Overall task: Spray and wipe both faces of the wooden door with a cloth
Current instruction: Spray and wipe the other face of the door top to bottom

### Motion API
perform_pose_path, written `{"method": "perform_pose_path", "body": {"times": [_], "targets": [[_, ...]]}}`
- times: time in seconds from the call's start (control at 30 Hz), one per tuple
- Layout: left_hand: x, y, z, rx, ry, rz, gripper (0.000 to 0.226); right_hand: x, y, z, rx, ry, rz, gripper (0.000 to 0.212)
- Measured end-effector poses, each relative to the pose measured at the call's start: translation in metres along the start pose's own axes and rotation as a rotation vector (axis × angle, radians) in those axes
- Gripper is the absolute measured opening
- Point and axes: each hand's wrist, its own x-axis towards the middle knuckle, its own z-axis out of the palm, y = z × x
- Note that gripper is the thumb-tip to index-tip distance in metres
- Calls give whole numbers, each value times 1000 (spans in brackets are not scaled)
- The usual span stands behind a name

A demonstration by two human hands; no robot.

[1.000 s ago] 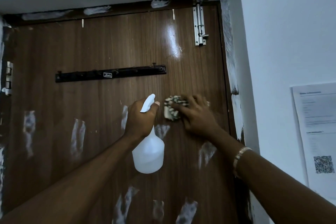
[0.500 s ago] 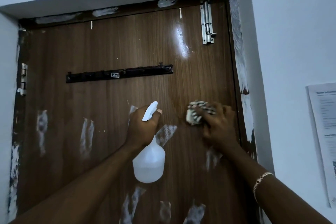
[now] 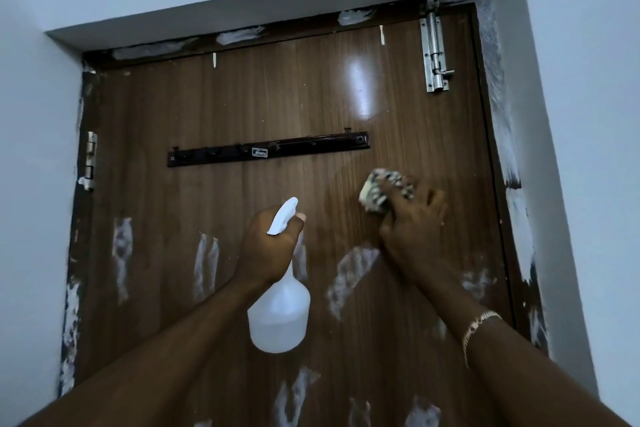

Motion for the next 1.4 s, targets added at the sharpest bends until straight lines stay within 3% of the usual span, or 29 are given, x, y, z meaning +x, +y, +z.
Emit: {"method": "perform_pose_path", "body": {"times": [0.07, 0.13, 0.23, 0.27, 0.37, 0.5, 0.67, 0.8, 0.9, 1.07, 1.2, 1.33, 1.4], "targets": [[6, -3, -9, 4, 4, -1, 18, 29, -36, 9, 3, 33, 148, 62], [9, -8, -15, -7, -5, -12, 10, 41, -68, 20, 11, 37, 84, 65], [6, -18, -23, 97, -6, 39, 35, 33, -65, 22, 46, 66, 93, 61], [6, -24, -27, 114, -3, 39, 35, 30, -61, 21, 54, 95, 145, 59], [10, -36, -41, 77, -10, 8, 9, 35, -81, 31, 37, 132, 293, 60], [21, -43, -64, 67, -12, -10, 27, 25, -135, 56, 31, 103, 135, 63], [27, -50, -82, 88, -53, 13, 37, 1, -59, 33, -71, 6, -115, 65], [24, -51, -91, 73, -62, 42, 42, 11, -9, -1, -93, 102, 159, 58], [23, -57, -95, 70, -89, 43, 42, 14, -24, -5, -68, 186, 341, 65], [25, -58, -100, 31, -84, 31, 40, -4, -84, 31, -32, 34, -39, 57], [33, -61, -103, 32, -68, 15, 34, 16, -134, 55, 36, -9, 145, 52], [36, -60, -110, 21, -107, 49, 39, -20, -166, 75, -33, -222, -464, 48], [36, -62, -116, 26, -89, 49, 38, -36, -149, 73, -57, -169, -488, 47]]}}
